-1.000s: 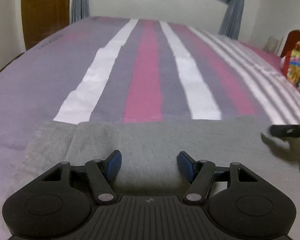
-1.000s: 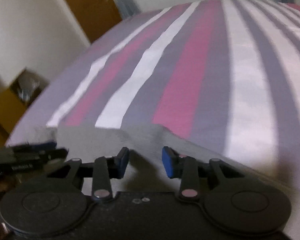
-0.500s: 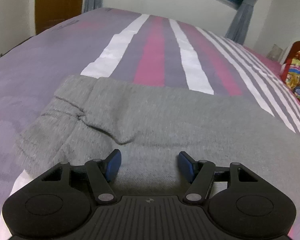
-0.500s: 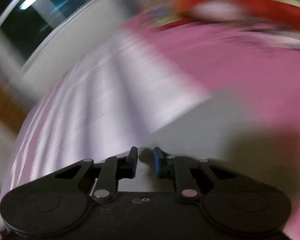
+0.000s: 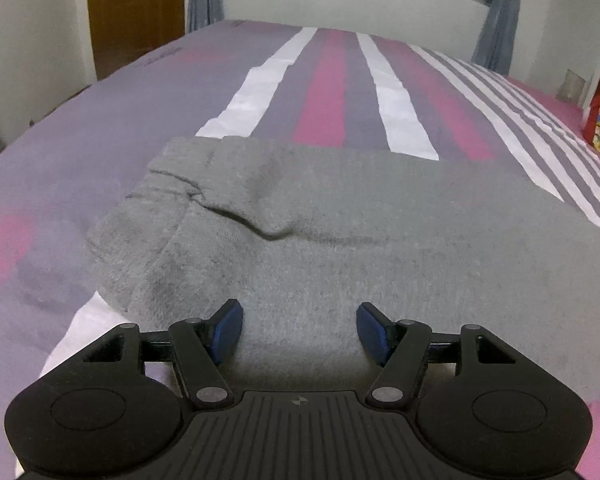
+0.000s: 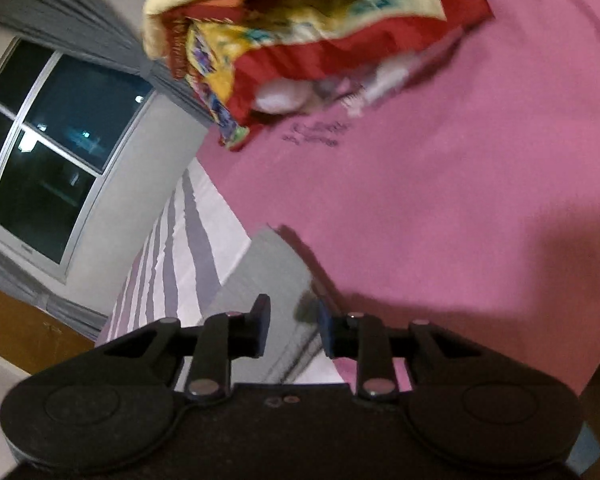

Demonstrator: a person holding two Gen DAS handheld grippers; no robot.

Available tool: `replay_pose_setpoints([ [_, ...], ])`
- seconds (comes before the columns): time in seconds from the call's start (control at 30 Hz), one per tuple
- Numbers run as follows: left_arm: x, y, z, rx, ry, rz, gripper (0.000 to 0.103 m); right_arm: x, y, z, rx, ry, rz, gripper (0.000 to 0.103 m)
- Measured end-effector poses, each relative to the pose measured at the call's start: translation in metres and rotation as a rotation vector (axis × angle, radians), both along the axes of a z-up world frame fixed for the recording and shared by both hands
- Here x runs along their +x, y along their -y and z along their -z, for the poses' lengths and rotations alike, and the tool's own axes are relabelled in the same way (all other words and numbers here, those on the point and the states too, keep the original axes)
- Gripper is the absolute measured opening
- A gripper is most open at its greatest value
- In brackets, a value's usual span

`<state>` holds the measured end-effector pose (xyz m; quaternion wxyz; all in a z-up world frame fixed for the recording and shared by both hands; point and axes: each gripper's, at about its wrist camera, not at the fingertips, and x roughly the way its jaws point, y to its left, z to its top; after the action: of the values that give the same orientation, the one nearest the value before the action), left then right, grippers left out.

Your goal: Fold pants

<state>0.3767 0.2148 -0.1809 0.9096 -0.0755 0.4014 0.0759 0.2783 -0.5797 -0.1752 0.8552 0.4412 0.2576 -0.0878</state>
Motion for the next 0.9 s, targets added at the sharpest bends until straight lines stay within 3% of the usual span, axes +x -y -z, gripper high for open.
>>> replay_pose_setpoints([
  [0.1, 0.003, -0.003, 0.001, -0.019, -0.002, -0.007, 0.067, 0.004, -0.007, -0.002, -0.006, 0.023, 0.012, 0.001],
  [0.17, 0.001, -0.003, 0.001, -0.016, 0.001, -0.003, 0.067, -0.002, -0.011, -0.004, -0.036, 0.037, 0.012, 0.000],
  [0.2, 0.001, -0.002, 0.002, -0.014, 0.003, -0.002, 0.067, 0.002, -0.010, 0.001, -0.059, -0.005, 0.028, 0.000],
  [0.23, 0.001, -0.002, 0.003, -0.014, 0.004, -0.003, 0.067, 0.002, -0.005, 0.010, -0.052, -0.063, 0.062, 0.000],
  [0.3, 0.002, -0.002, 0.003, -0.015, 0.005, -0.003, 0.067, -0.011, 0.003, 0.014, -0.003, -0.047, 0.114, 0.001],
  [0.37, 0.002, -0.002, 0.003, -0.012, 0.004, -0.002, 0.067, -0.026, 0.004, 0.008, 0.016, 0.027, 0.111, 0.011],
  [0.4, 0.002, -0.002, 0.003, -0.008, 0.004, 0.000, 0.067, -0.032, 0.005, 0.011, 0.069, 0.054, 0.091, 0.023],
  [0.53, 0.003, 0.001, 0.005, -0.003, 0.007, -0.010, 0.070, -0.029, -0.001, 0.027, 0.159, 0.063, 0.040, 0.049],
  [0.67, 0.004, 0.006, 0.005, 0.013, 0.003, -0.021, 0.072, -0.004, -0.011, 0.034, 0.177, 0.073, 0.022, 0.053],
  [0.7, 0.004, 0.006, 0.005, 0.013, 0.004, -0.025, 0.072, 0.002, -0.014, 0.031, 0.160, 0.064, 0.021, 0.050],
  [0.77, 0.003, 0.008, 0.005, 0.018, 0.007, -0.031, 0.072, 0.013, -0.022, 0.019, 0.071, 0.014, 0.034, 0.021],
  [0.83, 0.002, 0.009, 0.006, 0.026, 0.014, -0.035, 0.072, 0.019, -0.026, 0.006, 0.025, 0.021, 0.015, 0.016],
  [0.9, 0.001, 0.010, 0.007, 0.030, 0.023, -0.039, 0.072, 0.016, -0.036, -0.025, -0.080, 0.102, -0.056, 0.016],
])
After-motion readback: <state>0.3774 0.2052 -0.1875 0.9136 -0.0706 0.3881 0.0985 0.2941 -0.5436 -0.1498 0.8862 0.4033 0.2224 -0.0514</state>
